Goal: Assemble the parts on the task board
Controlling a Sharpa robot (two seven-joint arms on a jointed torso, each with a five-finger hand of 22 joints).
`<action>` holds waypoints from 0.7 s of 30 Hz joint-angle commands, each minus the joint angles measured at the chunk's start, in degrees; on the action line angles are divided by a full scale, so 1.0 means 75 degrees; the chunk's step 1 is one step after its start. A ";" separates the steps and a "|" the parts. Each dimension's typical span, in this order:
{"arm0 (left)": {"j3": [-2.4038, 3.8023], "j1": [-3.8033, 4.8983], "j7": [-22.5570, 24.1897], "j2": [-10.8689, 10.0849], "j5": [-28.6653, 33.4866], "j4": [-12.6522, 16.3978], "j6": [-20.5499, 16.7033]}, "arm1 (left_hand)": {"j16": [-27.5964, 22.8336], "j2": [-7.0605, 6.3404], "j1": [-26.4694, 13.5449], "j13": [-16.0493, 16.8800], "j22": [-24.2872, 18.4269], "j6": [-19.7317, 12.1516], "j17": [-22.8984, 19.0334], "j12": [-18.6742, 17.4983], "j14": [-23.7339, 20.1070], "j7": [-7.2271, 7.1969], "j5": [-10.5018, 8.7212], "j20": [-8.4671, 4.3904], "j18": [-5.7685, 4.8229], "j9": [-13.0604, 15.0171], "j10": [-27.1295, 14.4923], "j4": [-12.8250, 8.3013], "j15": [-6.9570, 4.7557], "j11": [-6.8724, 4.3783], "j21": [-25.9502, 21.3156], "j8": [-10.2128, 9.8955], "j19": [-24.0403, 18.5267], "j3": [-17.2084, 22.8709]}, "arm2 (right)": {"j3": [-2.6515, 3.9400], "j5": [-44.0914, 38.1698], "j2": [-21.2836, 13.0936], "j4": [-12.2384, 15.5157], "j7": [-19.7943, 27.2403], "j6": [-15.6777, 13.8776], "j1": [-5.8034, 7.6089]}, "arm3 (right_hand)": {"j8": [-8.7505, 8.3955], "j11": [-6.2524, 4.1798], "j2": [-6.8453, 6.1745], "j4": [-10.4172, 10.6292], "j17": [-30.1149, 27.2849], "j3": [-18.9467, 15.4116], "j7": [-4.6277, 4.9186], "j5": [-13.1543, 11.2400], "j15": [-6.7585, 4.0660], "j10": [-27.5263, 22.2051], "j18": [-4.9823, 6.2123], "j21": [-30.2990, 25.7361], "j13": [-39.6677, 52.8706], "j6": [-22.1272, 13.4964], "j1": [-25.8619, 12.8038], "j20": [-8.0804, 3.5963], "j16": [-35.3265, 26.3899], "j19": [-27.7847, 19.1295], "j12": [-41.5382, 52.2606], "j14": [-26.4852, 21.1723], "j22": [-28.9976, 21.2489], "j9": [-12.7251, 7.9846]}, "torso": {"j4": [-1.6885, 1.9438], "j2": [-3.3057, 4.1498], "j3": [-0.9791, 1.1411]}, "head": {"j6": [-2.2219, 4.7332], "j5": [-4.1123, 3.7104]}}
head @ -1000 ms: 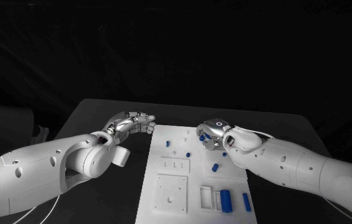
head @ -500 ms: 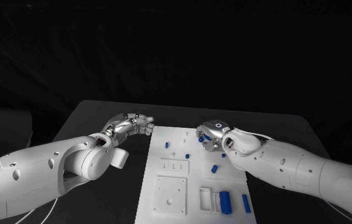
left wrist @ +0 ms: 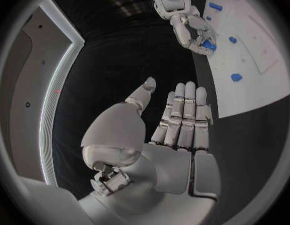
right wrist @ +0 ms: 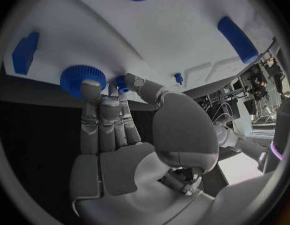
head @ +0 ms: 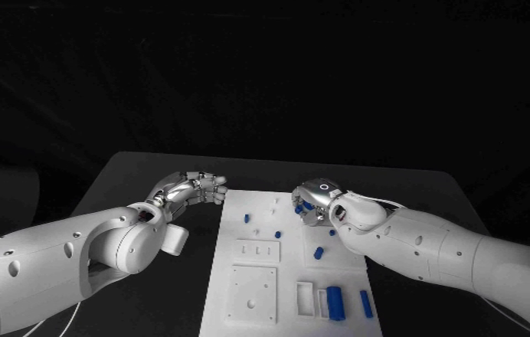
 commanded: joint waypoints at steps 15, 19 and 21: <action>0.0007 0.0009 0.0080 0.0039 0.0035 -0.0006 0.0042 | -0.0031 -0.0006 -0.0041 -0.0006 -0.0010 0.0047 0.0016 -0.0041 0.0070 0.0037 0.0031 -0.0012 0.0100 -0.0010 0.0010 0.0019 0.0011 0.0021 0.0001 -0.0051 0.0006 -0.0005 | -0.0028 -0.0277 0.0057 0.0042 -0.0572 -0.0294 -0.0048 | 0.0212 -0.0147 0.0178 0.0033 -0.0018 0.0184 -0.0205 -0.0089 -0.0254 0.0563 0.0409 0.0209 0.0380 0.0493 -0.0083 -0.0089 0.0149 0.0008 0.0146 -0.0026 0.0180 0.0199 | -0.0008 0.0008 -0.0003 | -0.0008 0.0024; 0.0007 0.0009 0.0079 0.0035 0.0035 -0.0011 0.0037 | -0.0033 -0.0005 -0.0039 -0.0006 -0.0010 0.0048 0.0017 -0.0043 0.0071 0.0037 0.0032 -0.0012 0.0100 -0.0010 0.0011 0.0018 0.0011 0.0020 0.0001 -0.0052 0.0006 -0.0003 | -0.0019 -0.0301 0.0043 0.0118 -0.0687 -0.0527 -0.0043 | 0.0219 -0.0157 0.0183 0.0008 -0.0018 0.0192 -0.0219 -0.0094 -0.0264 0.0583 0.0409 0.0238 0.0413 0.0526 -0.0084 -0.0099 0.0165 0.0006 0.0140 -0.0028 0.0182 0.0214 | -0.0007 0.0007 -0.0003 | 0.0001 0.0026; 0.0007 0.0009 0.0081 0.0035 0.0035 -0.0015 0.0035 | -0.0033 -0.0004 -0.0039 -0.0006 -0.0010 0.0049 0.0018 -0.0044 0.0071 0.0037 0.0032 -0.0012 0.0100 -0.0010 0.0012 0.0017 0.0011 0.0020 0.0001 -0.0052 0.0007 -0.0003 | 0.0000 -0.0356 0.0026 0.0200 -0.0726 -0.0653 -0.0019 | 0.0222 -0.0162 0.0179 -0.0001 -0.0018 0.0199 -0.0225 -0.0095 -0.0269 0.0593 0.0409 0.0250 0.0426 0.0540 -0.0081 -0.0105 0.0172 0.0005 0.0138 -0.0029 0.0182 0.0220 | -0.0009 0.0005 -0.0006 | 0.0007 0.0026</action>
